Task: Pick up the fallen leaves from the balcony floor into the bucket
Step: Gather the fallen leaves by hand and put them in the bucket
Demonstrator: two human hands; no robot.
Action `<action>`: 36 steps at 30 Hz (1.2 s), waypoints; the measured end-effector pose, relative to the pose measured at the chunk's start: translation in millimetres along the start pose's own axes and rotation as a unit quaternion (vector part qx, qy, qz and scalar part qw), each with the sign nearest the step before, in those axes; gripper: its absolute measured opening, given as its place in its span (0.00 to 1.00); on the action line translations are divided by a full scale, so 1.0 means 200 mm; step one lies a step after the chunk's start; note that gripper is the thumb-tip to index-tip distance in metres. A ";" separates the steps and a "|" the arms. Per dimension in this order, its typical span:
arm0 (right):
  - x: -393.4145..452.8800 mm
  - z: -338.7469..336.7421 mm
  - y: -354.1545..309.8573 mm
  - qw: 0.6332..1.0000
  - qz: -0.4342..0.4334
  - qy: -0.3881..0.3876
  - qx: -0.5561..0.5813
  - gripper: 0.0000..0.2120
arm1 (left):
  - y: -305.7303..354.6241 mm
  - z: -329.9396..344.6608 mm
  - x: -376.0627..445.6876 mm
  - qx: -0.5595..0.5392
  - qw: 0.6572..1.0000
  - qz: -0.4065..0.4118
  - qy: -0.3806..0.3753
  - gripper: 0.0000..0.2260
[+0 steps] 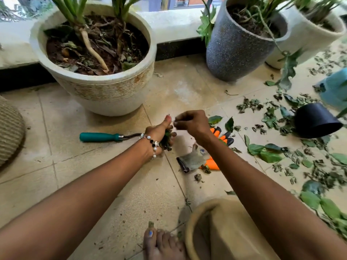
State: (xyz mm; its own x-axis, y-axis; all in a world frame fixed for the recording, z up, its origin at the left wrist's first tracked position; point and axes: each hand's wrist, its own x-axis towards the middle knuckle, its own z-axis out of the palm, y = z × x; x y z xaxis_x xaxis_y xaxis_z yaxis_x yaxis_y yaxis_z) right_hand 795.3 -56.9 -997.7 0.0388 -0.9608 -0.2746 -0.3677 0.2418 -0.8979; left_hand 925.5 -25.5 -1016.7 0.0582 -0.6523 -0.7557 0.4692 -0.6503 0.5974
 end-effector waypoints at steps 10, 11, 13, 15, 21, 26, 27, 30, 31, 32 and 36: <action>-0.11 -0.37 -0.01 0.996 -0.050 -0.066 0.021 0.14 | -0.01 0.26 -0.02 -0.093 0.995 0.014 -0.019 0.09; -0.10 -0.43 0.01 0.999 -0.037 -0.028 0.012 0.13 | -0.01 0.27 -0.02 -0.092 0.995 0.008 -0.023 0.09; -0.07 -0.52 0.08 0.983 -0.031 0.006 -0.182 0.12 | -0.02 0.27 -0.01 -0.082 0.997 0.004 -0.018 0.08; -0.09 -0.54 0.15 0.907 -0.017 -0.077 -0.414 0.17 | -0.04 0.27 0.00 -0.059 0.998 0.003 -0.006 0.09; -0.05 -0.50 0.21 0.890 -0.007 -0.060 -0.452 0.09 | -0.04 0.22 0.02 -0.036 0.999 0.008 0.027 0.04; 0.12 -0.56 0.13 0.933 0.019 0.083 -0.351 0.09 | -0.01 0.19 0.05 -0.016 1.000 0.005 0.018 0.08; 0.16 -0.55 0.13 0.932 0.012 0.111 -0.345 0.10 | -0.01 0.18 0.05 -0.014 1.000 0.001 0.015 0.08; 0.23 -0.50 0.17 0.913 -0.013 0.104 -0.394 0.11 | 0.00 0.18 0.06 -0.010 1.000 -0.011 0.005 0.08; 0.24 -0.47 0.19 0.908 -0.015 0.074 -0.413 0.13 | 0.00 0.18 0.06 -0.012 1.000 -0.014 0.004 0.08; 0.25 -0.45 0.21 0.901 -0.013 0.035 -0.433 0.15 | -0.01 0.18 0.06 -0.013 1.000 -0.016 0.004 0.08; 0.24 -0.35 0.29 0.846 -0.069 -0.041 -0.528 0.17 | -0.01 0.18 0.08 -0.021 1.000 -0.021 0.004 0.10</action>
State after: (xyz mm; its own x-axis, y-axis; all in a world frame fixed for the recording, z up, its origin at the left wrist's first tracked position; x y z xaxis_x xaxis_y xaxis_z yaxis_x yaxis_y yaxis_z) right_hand 710.4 -98.0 -1038.2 0.1970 -0.9469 -0.2541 -0.9773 -0.1689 -0.1282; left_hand 893.2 -49.0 -1020.4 0.0443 -0.6209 -0.7827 0.5079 -0.6606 0.5528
